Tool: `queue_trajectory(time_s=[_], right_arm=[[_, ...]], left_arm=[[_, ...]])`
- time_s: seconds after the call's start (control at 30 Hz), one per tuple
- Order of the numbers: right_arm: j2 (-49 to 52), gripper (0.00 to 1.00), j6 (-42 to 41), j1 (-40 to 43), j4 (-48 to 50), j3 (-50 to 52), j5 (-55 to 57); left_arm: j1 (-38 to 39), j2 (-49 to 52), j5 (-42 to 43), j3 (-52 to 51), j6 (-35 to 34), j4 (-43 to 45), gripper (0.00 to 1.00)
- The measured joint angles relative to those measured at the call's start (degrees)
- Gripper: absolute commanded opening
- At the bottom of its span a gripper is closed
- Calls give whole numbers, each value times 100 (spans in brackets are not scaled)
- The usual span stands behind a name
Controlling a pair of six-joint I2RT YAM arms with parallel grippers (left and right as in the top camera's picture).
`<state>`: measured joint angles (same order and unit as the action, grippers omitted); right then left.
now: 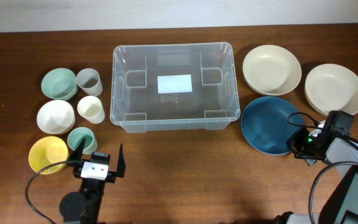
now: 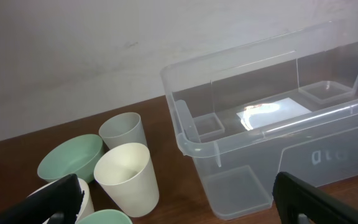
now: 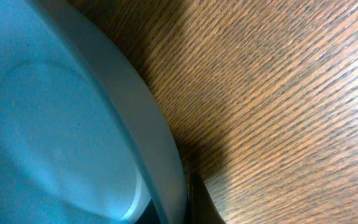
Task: Pack container
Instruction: 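Slide the right gripper along the blue bowl rim and grip it, then lift the blue bowl with the right gripper over the container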
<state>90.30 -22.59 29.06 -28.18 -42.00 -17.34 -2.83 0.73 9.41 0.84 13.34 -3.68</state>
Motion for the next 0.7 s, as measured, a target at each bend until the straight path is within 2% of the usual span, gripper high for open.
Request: queue_trajectory(time_s=[0.3, 0.7], right_arm=[[-144, 4, -9, 400, -391, 9, -393], [-2201, 4, 151, 809, -1097, 33, -1449]], left_arm=[[0, 0, -2, 0, 0, 0, 100], [0, 0, 0, 0, 0, 0, 100]])
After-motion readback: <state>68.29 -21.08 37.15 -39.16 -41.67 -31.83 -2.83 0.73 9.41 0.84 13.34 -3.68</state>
